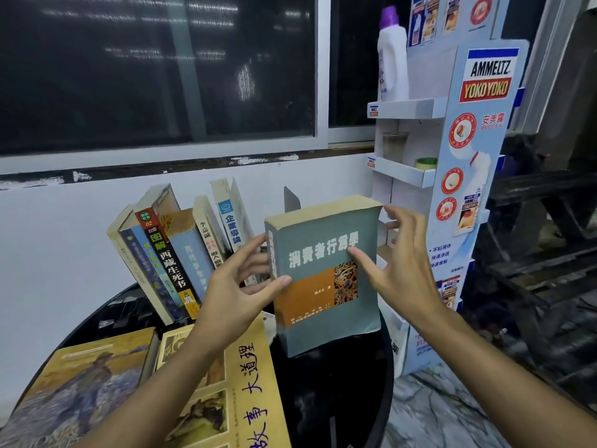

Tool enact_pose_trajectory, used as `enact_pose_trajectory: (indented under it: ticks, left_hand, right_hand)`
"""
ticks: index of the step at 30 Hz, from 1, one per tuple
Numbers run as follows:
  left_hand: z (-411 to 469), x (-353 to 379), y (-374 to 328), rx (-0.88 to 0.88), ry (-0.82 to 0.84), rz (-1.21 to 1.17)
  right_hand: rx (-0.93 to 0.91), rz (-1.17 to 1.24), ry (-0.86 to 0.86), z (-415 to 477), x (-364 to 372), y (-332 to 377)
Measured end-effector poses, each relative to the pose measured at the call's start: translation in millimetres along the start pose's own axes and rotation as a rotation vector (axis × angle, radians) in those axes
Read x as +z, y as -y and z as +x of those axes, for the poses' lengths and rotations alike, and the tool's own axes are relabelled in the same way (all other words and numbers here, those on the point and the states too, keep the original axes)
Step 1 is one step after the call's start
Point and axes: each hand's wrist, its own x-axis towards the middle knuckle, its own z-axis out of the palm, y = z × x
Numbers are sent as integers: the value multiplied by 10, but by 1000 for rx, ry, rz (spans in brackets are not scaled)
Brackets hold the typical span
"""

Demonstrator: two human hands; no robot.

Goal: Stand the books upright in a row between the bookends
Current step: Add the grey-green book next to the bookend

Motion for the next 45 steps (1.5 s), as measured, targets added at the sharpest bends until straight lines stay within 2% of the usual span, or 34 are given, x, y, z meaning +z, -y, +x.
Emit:
enact_pose_trajectory:
  ticks: [2, 3, 6, 9, 14, 19, 22, 32, 37, 45]
  left_hand:
    - [11, 13, -18, -8, 1, 23]
    - [14, 20, -33, -6, 0, 34]
    - [2, 53, -104, 14, 3, 59]
    - [-31, 122, -176, 42, 5, 52]
    - [-117, 181, -195, 55, 77, -32]
    - [-197, 184, -142, 64, 202, -67]
    - [-223, 211, -119, 63, 222, -75]
    - [-326, 579, -98, 143, 55, 66]
    - [-321, 643, -134, 154, 48, 163]
    - [-317, 591, -145, 152, 57, 111]
  right_hand:
    - [-53, -26, -102, -49, 9, 146]
    - [-72, -5, -94, -79, 13, 231]
    - [-80, 69, 81, -178, 32, 509]
    - [14, 90, 173, -202, 50, 691]
    - [85, 58, 148, -135, -9, 785]
    - [74, 79, 132, -132, -110, 785]
    - [63, 91, 146, -114, -144, 800]
    - [48, -119, 178, -27, -239, 843]
    - [95, -211, 184, 26, -276, 836]
    - [53, -265, 164, 68, -249, 991]
